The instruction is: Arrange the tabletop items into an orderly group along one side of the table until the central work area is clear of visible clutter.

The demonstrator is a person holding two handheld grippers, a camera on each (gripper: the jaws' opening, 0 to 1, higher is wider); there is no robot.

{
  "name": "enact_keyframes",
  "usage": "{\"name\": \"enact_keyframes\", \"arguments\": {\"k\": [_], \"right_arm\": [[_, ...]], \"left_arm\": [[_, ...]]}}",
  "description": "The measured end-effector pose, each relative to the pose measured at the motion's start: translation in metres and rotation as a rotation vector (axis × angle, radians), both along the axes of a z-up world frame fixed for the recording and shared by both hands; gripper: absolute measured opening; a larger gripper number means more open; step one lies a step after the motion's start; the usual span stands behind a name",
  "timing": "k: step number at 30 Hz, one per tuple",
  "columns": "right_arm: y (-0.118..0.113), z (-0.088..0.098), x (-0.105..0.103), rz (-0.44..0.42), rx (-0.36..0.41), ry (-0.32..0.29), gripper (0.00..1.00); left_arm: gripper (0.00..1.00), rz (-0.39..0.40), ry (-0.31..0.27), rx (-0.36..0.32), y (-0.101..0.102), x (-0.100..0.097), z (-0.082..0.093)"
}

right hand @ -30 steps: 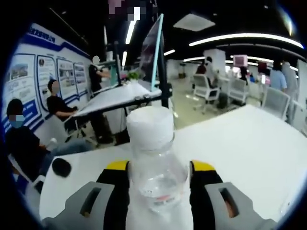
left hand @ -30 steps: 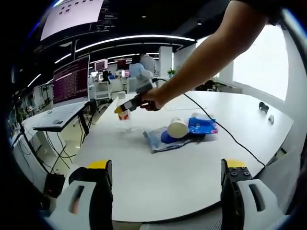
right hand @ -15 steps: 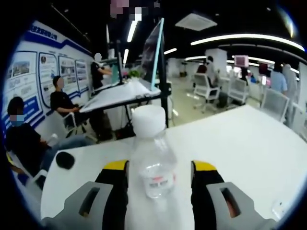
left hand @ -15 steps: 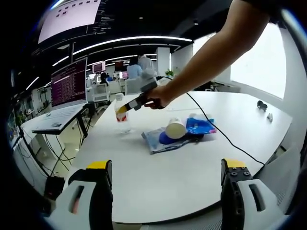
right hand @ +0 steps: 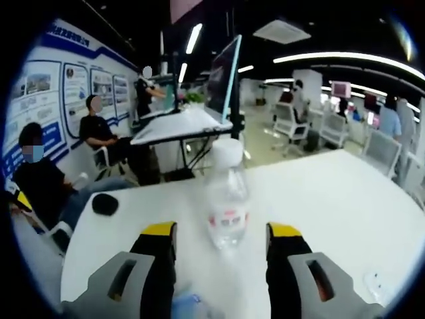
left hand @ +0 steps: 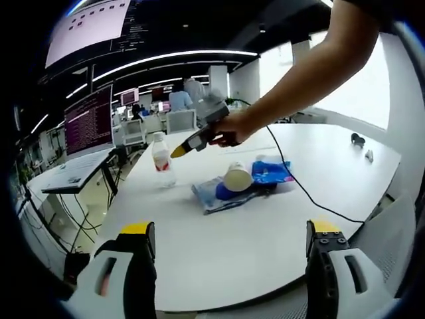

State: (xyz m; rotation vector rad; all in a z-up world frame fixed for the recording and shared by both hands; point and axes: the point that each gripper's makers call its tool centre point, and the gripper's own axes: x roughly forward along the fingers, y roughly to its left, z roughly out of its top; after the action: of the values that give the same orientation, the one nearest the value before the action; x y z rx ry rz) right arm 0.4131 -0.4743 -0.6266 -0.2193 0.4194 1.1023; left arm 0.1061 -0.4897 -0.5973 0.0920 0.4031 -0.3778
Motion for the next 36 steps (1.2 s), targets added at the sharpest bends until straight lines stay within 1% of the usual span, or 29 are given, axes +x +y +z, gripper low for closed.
{"name": "enact_keyframes", "arguments": {"k": [3, 7, 10, 12, 17, 20, 23, 27, 31, 36], "right_arm": [[-0.007, 0.001, -0.006, -0.002, 0.003, 0.003, 0.51], [-0.013, 0.004, -0.02, 0.0, 0.011, 0.007, 0.53], [-0.018, 0.006, -0.025, -0.012, 0.031, 0.016, 0.53], [-0.02, 0.006, -0.028, -0.014, 0.032, 0.02, 0.55], [-0.027, 0.006, -0.031, -0.045, 0.049, 0.046, 0.6], [-0.032, 0.005, -0.036, -0.051, 0.048, 0.052, 0.61], [-0.037, 0.005, -0.043, -0.066, 0.069, 0.077, 0.65], [-0.046, 0.003, -0.05, -0.081, 0.072, 0.083, 0.67], [-0.054, 0.001, -0.058, -0.082, 0.077, 0.095, 0.72], [-0.063, 0.003, -0.069, -0.085, 0.09, 0.097, 0.77]], "left_arm": [[0.94, 0.004, 0.0, -0.007, 0.0, 0.0, 0.0], [0.94, -0.004, 0.003, 0.001, -0.002, -0.001, -0.001], [0.94, -0.01, 0.004, 0.004, -0.003, -0.001, -0.002], [0.94, -0.013, 0.003, 0.009, -0.003, -0.001, -0.002], [0.94, -0.018, 0.005, 0.021, -0.003, -0.002, -0.004], [0.94, -0.021, 0.002, 0.023, -0.003, -0.002, -0.004], [0.94, -0.027, 0.003, 0.03, -0.003, -0.003, -0.005], [0.94, -0.033, 0.003, 0.035, -0.004, -0.004, -0.005], [0.94, -0.036, 0.001, 0.038, -0.004, -0.004, -0.006], [0.94, -0.04, 0.0, 0.041, -0.005, -0.005, -0.006]]}}
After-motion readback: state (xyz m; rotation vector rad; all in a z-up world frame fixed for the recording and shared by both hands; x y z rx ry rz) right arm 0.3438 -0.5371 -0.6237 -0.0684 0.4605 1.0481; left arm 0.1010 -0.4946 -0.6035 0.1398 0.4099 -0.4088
